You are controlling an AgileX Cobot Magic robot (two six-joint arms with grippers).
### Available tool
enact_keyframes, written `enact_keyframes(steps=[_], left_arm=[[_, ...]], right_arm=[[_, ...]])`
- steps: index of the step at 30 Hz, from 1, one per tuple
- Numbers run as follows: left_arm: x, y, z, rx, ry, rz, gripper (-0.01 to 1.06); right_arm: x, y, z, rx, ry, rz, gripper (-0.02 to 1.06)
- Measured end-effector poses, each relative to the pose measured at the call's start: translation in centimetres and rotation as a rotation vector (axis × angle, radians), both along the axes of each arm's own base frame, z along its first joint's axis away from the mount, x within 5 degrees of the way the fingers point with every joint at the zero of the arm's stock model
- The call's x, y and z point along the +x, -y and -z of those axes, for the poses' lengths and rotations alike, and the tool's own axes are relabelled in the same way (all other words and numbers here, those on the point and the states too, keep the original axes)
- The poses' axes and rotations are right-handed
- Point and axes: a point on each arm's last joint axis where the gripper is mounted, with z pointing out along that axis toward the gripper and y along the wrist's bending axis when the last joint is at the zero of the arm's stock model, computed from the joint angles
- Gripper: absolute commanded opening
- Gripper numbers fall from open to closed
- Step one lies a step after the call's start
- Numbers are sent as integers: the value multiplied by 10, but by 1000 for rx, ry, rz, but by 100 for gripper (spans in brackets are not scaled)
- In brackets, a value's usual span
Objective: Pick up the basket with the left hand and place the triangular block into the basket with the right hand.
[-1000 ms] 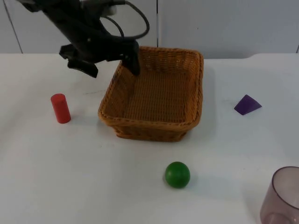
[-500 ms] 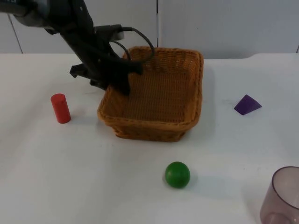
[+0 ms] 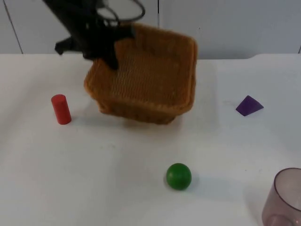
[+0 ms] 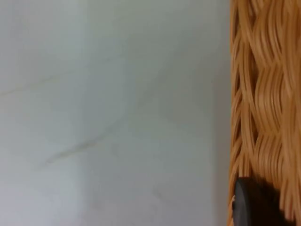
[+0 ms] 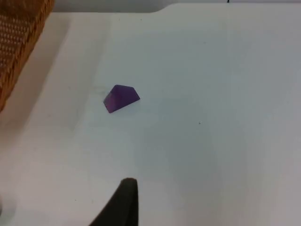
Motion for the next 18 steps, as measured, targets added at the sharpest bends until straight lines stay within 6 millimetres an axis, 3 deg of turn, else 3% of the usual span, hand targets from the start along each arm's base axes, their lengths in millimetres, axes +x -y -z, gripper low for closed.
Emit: enact_keyframes(steps=[1,5,9,11,12,16,17,18], left_arm=[[0,0,0,0,0,0,0],[-34,23,-42,-30,-23,72,0],[-65,27,-57,-58,-57,89,0],[-88,20,-61,-58,-61,80,0],[-88,20,-61,-58,-61,80,0],[-143,-3,-73,-77,-29,60,0],[-143,-3,-73,-77,-29,60,0],[-165,-11,-79,-75,-10,67,0]], right_arm=[[0,0,0,0,0,0,105],[0,0,0,0,4,0,105],[0,0,0,0,4,0,105],[0,0,0,0,4,0,105],[0,0,0,0,4,0,105],[0,0,0,0,2,0,105],[0,0,0,0,2,0,105],[0,0,0,0,0,0,105]])
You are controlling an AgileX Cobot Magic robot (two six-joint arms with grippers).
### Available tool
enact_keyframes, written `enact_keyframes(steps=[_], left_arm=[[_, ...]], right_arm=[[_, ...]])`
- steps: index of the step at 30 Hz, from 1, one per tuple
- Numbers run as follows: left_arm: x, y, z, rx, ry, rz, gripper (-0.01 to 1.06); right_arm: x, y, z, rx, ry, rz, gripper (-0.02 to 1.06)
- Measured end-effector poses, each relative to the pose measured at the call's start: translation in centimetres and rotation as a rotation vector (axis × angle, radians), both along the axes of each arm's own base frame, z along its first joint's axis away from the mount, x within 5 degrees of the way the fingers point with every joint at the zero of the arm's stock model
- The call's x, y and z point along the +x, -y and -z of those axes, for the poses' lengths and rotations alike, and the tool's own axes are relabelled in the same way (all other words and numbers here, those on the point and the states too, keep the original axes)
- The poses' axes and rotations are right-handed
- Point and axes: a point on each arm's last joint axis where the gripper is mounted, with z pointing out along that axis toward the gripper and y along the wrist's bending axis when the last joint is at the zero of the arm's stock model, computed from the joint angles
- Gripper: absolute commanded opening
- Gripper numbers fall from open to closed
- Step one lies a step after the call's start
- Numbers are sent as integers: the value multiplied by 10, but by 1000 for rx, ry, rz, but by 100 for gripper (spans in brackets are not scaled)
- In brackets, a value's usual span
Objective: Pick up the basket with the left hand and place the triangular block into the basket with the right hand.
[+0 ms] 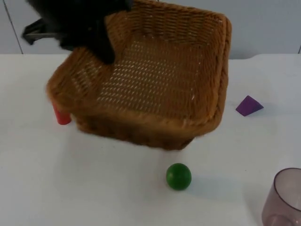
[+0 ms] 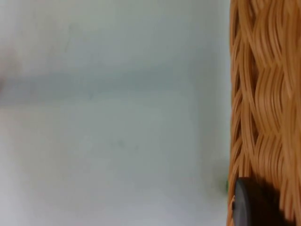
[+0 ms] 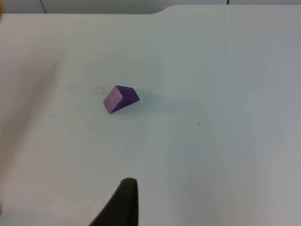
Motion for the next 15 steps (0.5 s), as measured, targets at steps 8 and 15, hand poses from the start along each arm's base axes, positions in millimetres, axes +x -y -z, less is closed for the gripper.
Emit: enact_keyframes(steps=[8,15], left_arm=[[-86,-32,17,6,27,-49,0],[-122,-45,47,24,-15,-73,0]], right_arm=[[-1,0,1,0,-13,0,105],[-1,0,2,0,-23,0,105]])
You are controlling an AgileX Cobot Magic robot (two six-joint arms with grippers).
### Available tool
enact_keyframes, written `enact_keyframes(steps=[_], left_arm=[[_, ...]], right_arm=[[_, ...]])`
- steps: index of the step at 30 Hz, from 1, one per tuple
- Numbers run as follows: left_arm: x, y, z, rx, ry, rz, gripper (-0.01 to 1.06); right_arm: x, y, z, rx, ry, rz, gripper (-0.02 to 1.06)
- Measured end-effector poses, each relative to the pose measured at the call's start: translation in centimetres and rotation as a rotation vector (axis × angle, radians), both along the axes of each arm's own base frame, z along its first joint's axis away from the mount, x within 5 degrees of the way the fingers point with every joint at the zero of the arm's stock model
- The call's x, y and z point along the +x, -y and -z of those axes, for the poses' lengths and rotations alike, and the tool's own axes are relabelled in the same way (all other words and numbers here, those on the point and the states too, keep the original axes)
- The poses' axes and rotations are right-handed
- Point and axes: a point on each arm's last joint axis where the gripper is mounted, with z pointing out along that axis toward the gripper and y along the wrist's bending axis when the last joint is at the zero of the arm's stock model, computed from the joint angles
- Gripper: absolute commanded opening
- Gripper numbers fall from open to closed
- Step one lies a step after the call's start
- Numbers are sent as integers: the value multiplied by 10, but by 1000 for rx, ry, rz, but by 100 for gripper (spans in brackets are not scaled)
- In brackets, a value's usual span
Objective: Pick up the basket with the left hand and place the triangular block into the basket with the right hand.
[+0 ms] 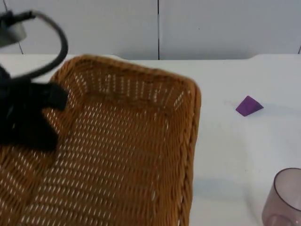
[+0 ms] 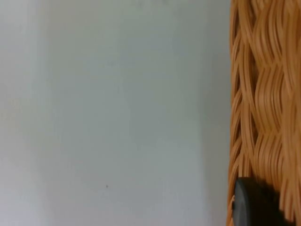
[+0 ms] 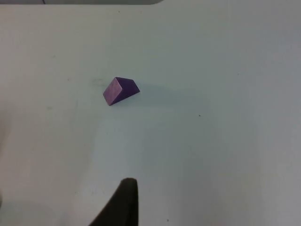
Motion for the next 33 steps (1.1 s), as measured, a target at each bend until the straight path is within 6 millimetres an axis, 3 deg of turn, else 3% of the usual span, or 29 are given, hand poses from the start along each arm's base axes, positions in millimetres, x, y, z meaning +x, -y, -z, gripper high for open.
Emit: enact_keyframes(steps=[7,16,24,31,33], left_arm=[[-1,-8,10,3,37,-48,0],[19,-57,20,-61,42,-142,0],[18,-64,22,-69,28,-119,0],[17,-63,22,-77,16,-109,0],[16,-63,23,-77,15,-109,0]], right_arm=[[0,0,0,2,0,1,105],[0,0,0,2,0,1,105],[0,0,0,1,-2,1,105],[25,-1,-6,-22,-135,-21,105],[45,-1,-11,-25,-214,-25,105]])
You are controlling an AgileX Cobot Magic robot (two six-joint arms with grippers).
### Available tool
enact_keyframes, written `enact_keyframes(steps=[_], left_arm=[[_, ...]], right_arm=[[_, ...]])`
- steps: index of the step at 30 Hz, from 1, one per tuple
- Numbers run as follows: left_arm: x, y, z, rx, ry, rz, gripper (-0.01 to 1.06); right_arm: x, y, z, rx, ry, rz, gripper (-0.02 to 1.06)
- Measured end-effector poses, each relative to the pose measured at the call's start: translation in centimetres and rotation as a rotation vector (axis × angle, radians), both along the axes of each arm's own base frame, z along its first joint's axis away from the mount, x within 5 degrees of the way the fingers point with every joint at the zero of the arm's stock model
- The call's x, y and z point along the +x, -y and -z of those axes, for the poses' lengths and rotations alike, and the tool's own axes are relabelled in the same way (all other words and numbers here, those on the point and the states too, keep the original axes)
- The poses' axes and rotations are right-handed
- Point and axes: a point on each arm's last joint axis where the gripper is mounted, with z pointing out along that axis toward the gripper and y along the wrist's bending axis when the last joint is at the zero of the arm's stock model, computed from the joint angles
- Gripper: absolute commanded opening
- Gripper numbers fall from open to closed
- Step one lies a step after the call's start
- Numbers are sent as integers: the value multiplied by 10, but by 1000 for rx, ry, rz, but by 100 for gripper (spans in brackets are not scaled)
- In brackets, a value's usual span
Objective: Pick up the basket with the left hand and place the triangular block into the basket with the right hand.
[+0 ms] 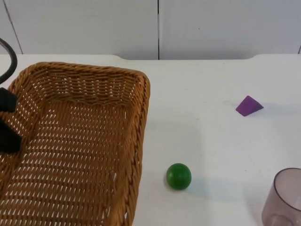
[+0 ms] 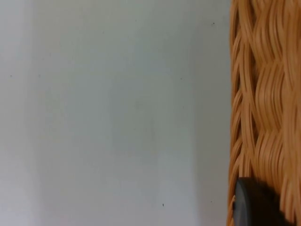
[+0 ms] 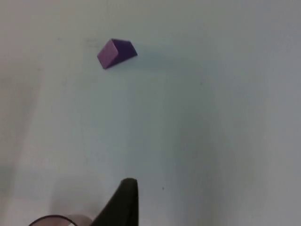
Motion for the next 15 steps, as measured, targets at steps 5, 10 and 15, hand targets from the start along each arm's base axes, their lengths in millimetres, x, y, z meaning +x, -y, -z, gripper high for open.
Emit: enact_keyframes(steps=[5,10,15], left_arm=[[1,-1,0,11,12,-14,0],[2,-2,0,15,14,-15,0],[2,-2,0,15,14,-15,0]], right_arm=[[49,-1,6,-7,-161,-17,105],[98,-17,10,-65,-246,-152,105],[146,-42,15,-115,-341,-264,105]])
